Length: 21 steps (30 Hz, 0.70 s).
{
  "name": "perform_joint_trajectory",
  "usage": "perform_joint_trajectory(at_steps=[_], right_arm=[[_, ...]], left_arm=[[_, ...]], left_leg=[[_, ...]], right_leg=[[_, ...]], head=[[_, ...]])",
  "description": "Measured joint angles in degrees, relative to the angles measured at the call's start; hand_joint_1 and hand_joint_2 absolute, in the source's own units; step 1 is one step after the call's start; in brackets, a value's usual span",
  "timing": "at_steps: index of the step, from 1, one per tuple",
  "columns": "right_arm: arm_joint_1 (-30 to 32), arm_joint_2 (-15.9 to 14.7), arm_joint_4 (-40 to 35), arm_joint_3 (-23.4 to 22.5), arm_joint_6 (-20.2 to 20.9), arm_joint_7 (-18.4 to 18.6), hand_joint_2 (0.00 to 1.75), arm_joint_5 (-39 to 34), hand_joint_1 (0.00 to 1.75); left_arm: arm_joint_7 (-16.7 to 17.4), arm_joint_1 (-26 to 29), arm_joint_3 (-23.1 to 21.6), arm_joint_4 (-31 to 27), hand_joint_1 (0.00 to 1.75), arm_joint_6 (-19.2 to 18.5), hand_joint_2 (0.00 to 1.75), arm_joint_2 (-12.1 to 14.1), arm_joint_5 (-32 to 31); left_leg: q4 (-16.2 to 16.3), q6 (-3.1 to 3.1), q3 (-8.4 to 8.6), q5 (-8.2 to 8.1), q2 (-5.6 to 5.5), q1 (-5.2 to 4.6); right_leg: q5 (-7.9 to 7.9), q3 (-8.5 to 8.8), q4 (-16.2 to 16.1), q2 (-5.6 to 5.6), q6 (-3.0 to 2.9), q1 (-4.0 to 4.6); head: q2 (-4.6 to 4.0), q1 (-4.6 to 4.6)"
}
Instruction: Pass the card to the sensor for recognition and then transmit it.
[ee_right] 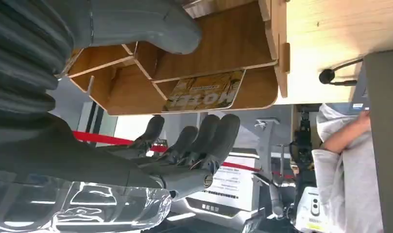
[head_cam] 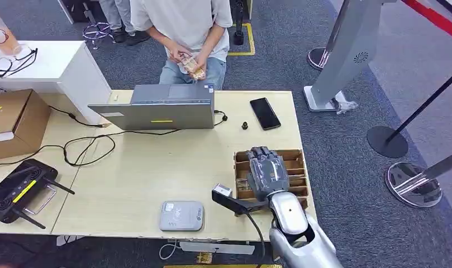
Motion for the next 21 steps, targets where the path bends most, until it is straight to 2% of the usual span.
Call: perform_joint_trajectory(at_steps=[1,2,3,4,6,7,9,12,21], right_arm=[[-0.1,0.0,0.2,0.0,0.0,0.0,1.75,0.0,0.86],[-0.2,0.1,0.3,0.0,0.0,0.0,1.75,0.0,1.15],[-0.3,0.1,0.5,0.0,0.1,0.0,1.75,0.0,1.34],[-0.4,0.1,0.7,0.0,0.1,0.0,1.75,0.0,1.34],[-0.6,0.2,1.0,0.0,0.1,0.0,1.75,0.0,1.55],[-0.7,0.3,1.1,0.0,0.1,0.0,1.75,0.0,1.55],[-1.1,0.4,1.3,0.0,0.1,-0.1,1.75,0.0,1.68],[-1.4,0.6,1.8,0.0,0.1,-0.3,1.75,0.0,1.73],[-1.8,0.9,2.4,0.0,-0.9,-1.1,1.75,-0.2,1.75]], left_arm=[[0.0,0.0,0.0,0.0,0.00,0.0,0.00,0.0,0.0],[0.0,0.0,0.0,0.0,0.00,0.0,0.00,0.0,0.0],[0.0,0.0,0.0,0.0,0.00,0.0,0.00,0.0,0.0],[0.0,0.0,0.0,0.0,0.00,0.0,0.00,0.0,0.0],[0.1,0.0,0.0,0.0,0.00,0.0,0.00,0.0,0.0],[0.1,0.0,0.0,0.0,0.00,0.0,0.00,0.0,0.0],[0.1,0.0,0.0,0.0,0.00,0.0,0.00,0.0,0.0],[0.1,0.0,0.0,0.0,0.00,0.0,0.00,0.0,0.1],[0.0,0.0,0.0,0.0,0.00,0.1,0.00,0.0,0.2]], left_leg=[[0.0,0.00,0.00,0.00,0.00,0.00],[0.0,0.00,0.00,0.00,0.00,0.00],[0.0,0.00,0.00,0.00,0.00,0.00],[0.0,0.00,0.00,0.00,0.00,0.00],[0.0,0.00,0.00,0.00,0.00,0.00],[0.0,0.00,0.00,0.00,0.00,0.00],[0.0,0.00,0.01,0.00,0.00,0.00],[0.0,0.00,0.00,0.00,0.00,0.00],[0.0,0.00,0.01,0.00,0.00,0.00]], right_leg=[[0.00,0.00,0.0,0.00,0.00,0.00],[0.00,0.00,0.0,0.00,0.00,0.00],[0.00,0.00,0.0,0.00,0.00,0.00],[0.00,0.00,0.0,0.00,0.00,0.00],[0.00,0.00,0.0,0.00,0.00,0.00],[0.00,0.00,0.0,0.00,0.00,0.00],[0.00,0.00,0.0,0.00,0.00,0.00],[0.00,0.00,0.0,-0.01,0.00,0.00],[0.00,0.00,0.0,-0.01,0.00,0.00]], head=[[0.00,0.00],[0.00,0.00],[0.00,0.00],[0.00,0.00],[0.00,0.00],[0.00,0.00],[0.00,0.00],[0.00,0.00],[0.00,0.00]])
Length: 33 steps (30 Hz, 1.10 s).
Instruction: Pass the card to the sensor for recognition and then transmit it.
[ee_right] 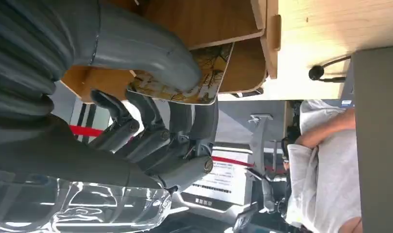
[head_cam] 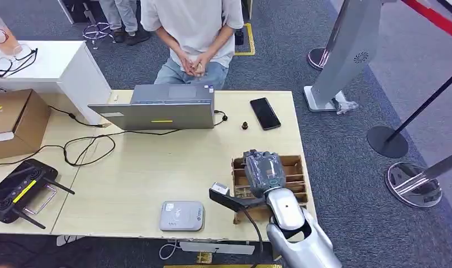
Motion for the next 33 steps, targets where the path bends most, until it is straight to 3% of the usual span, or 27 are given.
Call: perform_joint_trajectory(at_steps=[17,33], right_arm=[[0.1,0.2,-0.3,0.0,-2.1,-1.5,1.75,-0.3,1.75],[1.6,0.2,-7.5,0.0,-3.2,-2.4,1.75,0.2,1.75]], left_arm=[[0.0,0.0,0.0,0.0,0.00,0.2,0.00,0.0,0.1],[-0.6,0.0,0.3,0.0,0.00,0.5,0.00,0.0,0.4]], left_leg=[[0.0,0.00,0.01,0.00,0.00,0.00],[0.0,0.00,0.01,0.00,0.00,0.00]], right_leg=[[0.00,0.00,0.0,0.01,0.00,0.00],[0.00,0.00,0.0,0.01,0.00,0.01]], head=[[0.00,0.00],[0.00,0.00]])
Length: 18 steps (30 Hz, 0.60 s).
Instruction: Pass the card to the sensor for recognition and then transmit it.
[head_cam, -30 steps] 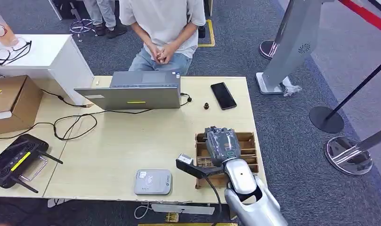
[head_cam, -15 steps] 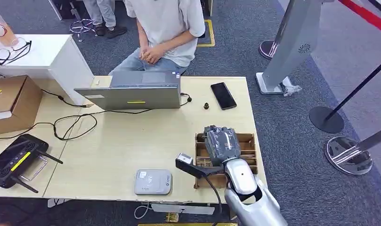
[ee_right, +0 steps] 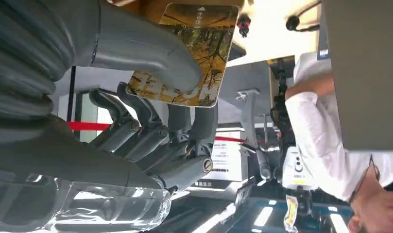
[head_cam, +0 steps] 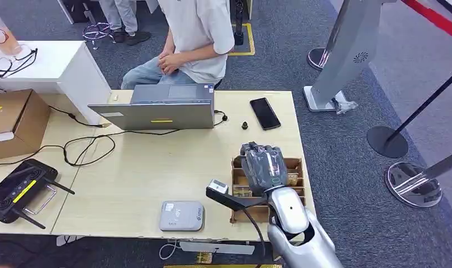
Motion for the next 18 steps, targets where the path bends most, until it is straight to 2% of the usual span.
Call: perform_joint_trajectory(at_steps=[18], right_arm=[[1.0,0.0,-5.9,0.0,-1.0,-1.5,1.75,0.2,1.75]], left_arm=[[-0.1,0.0,0.2,0.0,0.00,0.6,0.00,0.0,0.3]], left_leg=[[0.0,0.00,0.00,0.00,0.00,0.00]], right_leg=[[0.00,0.00,0.0,0.00,0.00,0.00]], head=[[0.00,0.00]])
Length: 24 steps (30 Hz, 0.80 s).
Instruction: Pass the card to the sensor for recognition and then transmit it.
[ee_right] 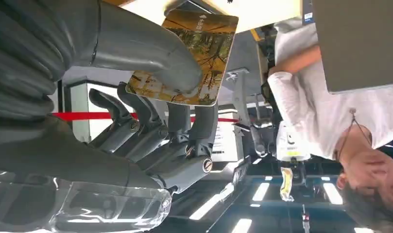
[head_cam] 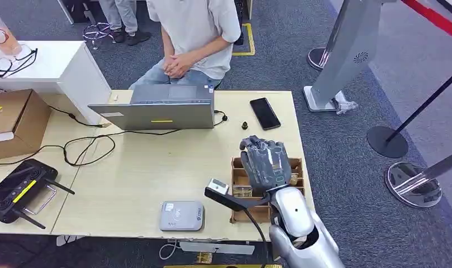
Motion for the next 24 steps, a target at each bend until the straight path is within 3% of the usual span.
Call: perform_joint_trajectory(at_steps=[6,12,24], right_arm=[[0.0,0.0,-0.7,0.1,-1.5,-1.5,1.75,-2.1,1.75],[-0.2,0.0,-0.7,0.3,-2.6,-6.6,1.75,-11.5,1.75],[-2.1,1.1,1.7,1.7,-9.8,-11.5,1.75,-17.3,1.75]], left_arm=[[0.0,0.0,0.4,0.0,0.00,0.0,0.00,0.0,0.1],[0.0,0.0,0.8,0.0,0.00,0.0,0.00,0.0,-0.2],[0.0,0.0,1.3,0.0,0.00,0.7,0.00,-0.3,-0.4]], left_leg=[[0.0,0.00,0.00,0.00,0.00,0.00],[0.0,0.00,-0.01,0.00,0.00,0.00],[0.0,0.00,-0.01,0.00,0.00,0.00]], right_leg=[[0.00,0.00,0.0,0.00,0.00,0.00],[0.00,0.00,0.0,0.00,0.00,0.00],[0.00,0.00,0.0,-0.01,0.00,0.00]], head=[[0.00,0.00],[0.00,0.00],[0.00,0.00]])
